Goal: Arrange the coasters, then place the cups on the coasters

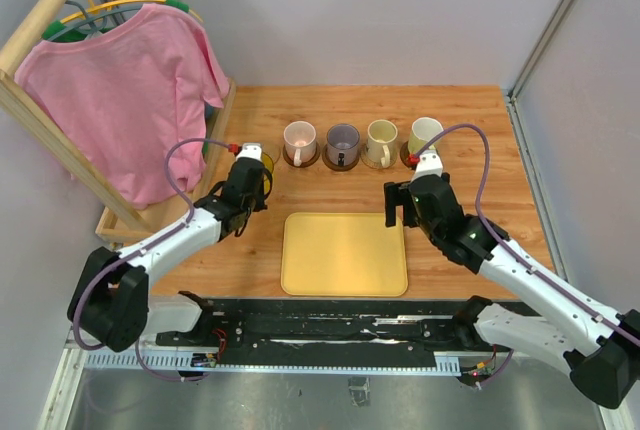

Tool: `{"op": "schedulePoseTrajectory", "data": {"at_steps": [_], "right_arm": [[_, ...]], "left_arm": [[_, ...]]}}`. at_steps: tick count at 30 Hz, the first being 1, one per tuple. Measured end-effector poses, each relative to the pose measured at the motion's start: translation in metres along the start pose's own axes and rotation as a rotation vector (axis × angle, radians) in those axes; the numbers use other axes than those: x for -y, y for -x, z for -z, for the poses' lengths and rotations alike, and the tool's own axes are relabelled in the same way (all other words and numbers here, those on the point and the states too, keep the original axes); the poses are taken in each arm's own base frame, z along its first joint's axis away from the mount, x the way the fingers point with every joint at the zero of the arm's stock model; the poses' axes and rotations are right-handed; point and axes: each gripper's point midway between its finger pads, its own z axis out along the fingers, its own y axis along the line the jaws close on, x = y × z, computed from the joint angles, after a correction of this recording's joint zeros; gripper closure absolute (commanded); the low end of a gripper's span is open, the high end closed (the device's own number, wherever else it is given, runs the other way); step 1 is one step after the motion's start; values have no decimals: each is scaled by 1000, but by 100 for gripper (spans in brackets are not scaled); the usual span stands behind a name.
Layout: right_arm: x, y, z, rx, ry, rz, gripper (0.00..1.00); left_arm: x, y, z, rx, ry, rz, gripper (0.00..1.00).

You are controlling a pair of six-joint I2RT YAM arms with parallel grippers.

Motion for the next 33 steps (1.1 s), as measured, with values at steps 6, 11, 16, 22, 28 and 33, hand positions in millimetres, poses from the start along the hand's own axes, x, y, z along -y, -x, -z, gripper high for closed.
{"op": "schedulePoseTrajectory", "data": {"at_steps": [6,11,16,22,28,33], "right_arm": [[13,7,-3,24,-55,0,11],[34,10,-11,21,-137,-20,11],[54,16,-13,35,-201,-48,11],[71,26,-10,69,-244,-84,11],[76,31,-9,85,-254,-96,11],[75,33,-10,91,-248,-101,11]], "left_arm": [[-24,-7,-31,-56,58,30,99],[-28,4,-58,-78,57,56,100],[-30,26,-85,-61,48,82,99],[-32,43,-110,-50,44,91,99],[-32,47,-125,-58,39,87,99],[-31,51,-130,-52,34,76,100]]}}
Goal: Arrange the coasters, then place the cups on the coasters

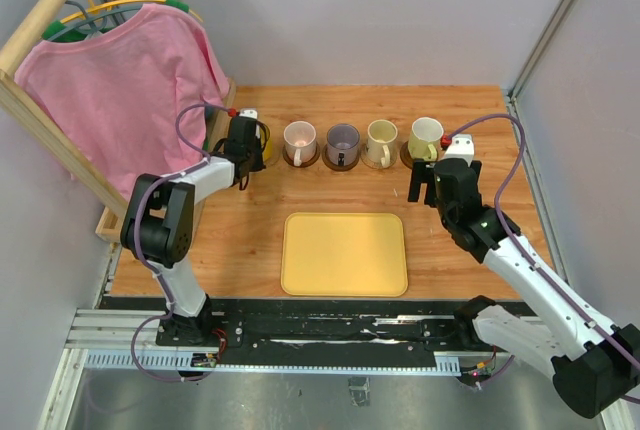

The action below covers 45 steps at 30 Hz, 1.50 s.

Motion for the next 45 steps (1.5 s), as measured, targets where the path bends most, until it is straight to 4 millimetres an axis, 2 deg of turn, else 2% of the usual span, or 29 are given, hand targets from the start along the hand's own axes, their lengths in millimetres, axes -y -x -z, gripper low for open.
{"op": "schedulePoseTrajectory", "data": {"at_steps": [8,19,39,45], "right_arm": [[-3,0,-1,-2,12,-2,11],[-8,-1,0,-9,43,-2,11],[-16,-4,-2,-22,78,-8,11],[-16,-4,-2,-23,81,-9,11]], "left_arm": [[3,0,-2,2,-15,-6,99],[7,-10,-8,-27,-36,-11,100],[10,4,-11,10,-44,-8,100],[10,-2,-15,-5,-40,-11,100]]}}
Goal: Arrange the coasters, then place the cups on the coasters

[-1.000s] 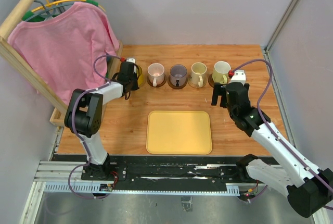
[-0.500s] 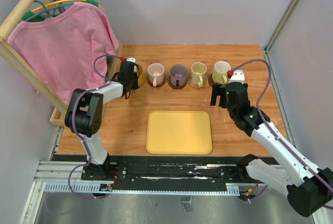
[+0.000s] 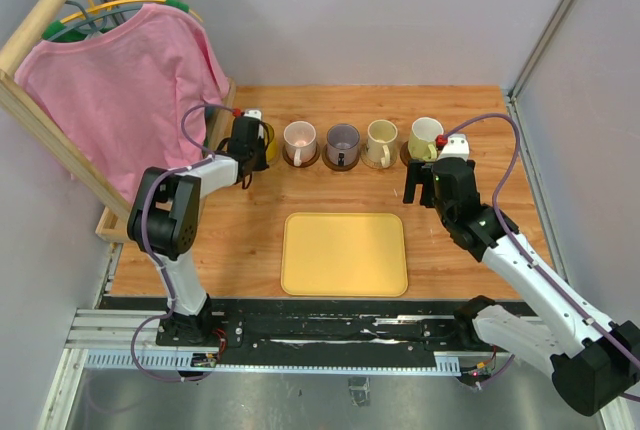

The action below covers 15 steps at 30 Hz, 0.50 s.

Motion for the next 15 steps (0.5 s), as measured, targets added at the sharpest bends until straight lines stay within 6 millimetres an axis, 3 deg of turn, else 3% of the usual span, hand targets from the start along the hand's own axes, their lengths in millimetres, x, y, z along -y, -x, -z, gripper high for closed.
{"op": "schedulePoseTrajectory", "data": {"at_steps": [9,15], "right_arm": [[-2,-1,0,-3,11,-3,11],[-3,-1,0,-4,15,-5,11]], "left_arm": [[-1,0,-3,1,6,0,98],[-1,0,-3,-2,10,-1,73]]}}
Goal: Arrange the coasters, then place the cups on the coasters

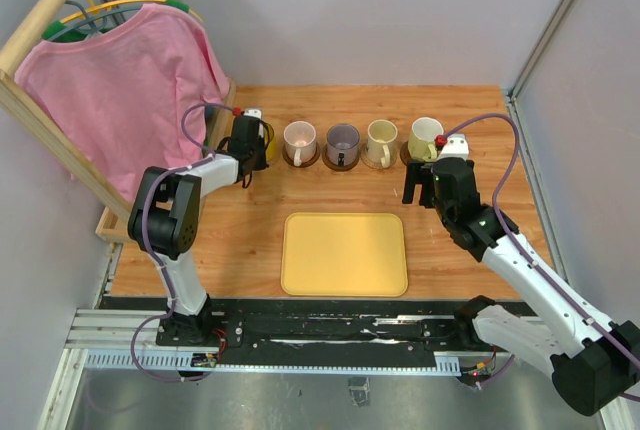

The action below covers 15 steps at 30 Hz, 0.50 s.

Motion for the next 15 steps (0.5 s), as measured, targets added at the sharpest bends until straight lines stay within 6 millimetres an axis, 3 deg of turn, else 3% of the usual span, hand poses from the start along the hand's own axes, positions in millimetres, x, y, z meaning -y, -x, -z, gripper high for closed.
{"op": "schedulePoseTrajectory", "data": {"at_steps": [4,10,15], "right_arm": [[0,0,0,-1,1,-1,10],[-2,0,0,-2,7,-10,10],[-2,-2,0,-5,10,-15,10]], "left_arm": [[-4,2,1,-1,24,-5,66],[-8,15,11,28,42,-8,39],[-7,32,25,72,36,8,34]]}}
